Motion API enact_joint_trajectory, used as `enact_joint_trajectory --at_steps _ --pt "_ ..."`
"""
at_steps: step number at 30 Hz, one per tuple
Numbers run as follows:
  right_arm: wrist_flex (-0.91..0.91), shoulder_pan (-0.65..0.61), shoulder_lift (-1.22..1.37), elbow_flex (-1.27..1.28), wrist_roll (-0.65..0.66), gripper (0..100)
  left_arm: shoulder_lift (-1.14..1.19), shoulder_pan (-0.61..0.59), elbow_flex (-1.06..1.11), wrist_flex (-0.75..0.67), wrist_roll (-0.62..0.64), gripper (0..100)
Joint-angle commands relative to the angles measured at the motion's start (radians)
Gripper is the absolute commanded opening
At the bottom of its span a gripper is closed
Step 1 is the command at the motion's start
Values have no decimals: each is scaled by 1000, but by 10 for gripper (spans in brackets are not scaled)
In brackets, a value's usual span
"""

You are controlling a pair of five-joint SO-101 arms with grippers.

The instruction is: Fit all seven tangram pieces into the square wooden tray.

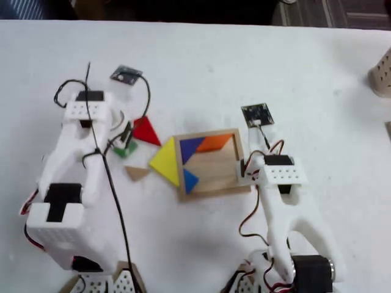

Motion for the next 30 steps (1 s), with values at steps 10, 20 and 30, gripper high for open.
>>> enact_joint_trajectory --at_steps 10,20,30 --pt "-16 -10 -36 -18 11 18 2 7 -52 -25 -63 359" --pt "-16 -10 -36 -18 11 18 165 -18 -101 -118 -169 332" --pt "-16 -10 -36 -18 11 18 255 -19 -195 -75 -180 247"
